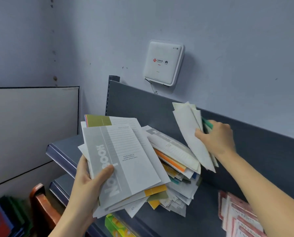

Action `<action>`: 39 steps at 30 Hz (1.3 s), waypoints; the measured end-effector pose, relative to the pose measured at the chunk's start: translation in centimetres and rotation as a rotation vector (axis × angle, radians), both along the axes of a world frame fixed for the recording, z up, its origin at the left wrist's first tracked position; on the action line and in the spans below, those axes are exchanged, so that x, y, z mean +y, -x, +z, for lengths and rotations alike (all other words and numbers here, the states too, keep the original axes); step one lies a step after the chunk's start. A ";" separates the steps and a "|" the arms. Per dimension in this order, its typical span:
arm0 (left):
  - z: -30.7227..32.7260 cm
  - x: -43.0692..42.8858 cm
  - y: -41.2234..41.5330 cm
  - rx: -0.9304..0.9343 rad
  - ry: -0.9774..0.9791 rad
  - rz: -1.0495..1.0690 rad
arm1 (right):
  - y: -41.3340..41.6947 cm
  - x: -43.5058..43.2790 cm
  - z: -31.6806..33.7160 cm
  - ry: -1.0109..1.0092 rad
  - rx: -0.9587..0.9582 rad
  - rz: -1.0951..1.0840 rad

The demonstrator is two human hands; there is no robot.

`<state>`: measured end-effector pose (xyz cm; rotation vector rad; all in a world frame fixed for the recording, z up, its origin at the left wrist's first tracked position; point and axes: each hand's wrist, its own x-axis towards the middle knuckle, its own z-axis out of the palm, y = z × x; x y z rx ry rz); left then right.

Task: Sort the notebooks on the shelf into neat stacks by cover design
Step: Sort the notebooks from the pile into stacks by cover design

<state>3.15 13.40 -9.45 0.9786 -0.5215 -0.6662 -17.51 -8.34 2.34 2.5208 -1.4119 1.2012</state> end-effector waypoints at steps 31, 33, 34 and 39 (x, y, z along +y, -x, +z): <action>-1.7 0.4 44.3 -0.152 -0.105 -0.389 | 45.8 17.7 -3.7 -0.027 -0.265 -0.315; -2.4 0.2 47.3 -0.140 -0.126 -0.448 | 48.4 18.9 -4.2 -0.019 -0.201 -0.363; -2.7 0.1 48.5 -0.137 -0.128 -0.479 | 49.6 19.3 -4.5 -0.009 -0.165 -0.387; -3.9 -1.3 53.5 -0.148 -0.146 -0.633 | 54.6 20.9 -5.9 0.000 -0.047 -0.475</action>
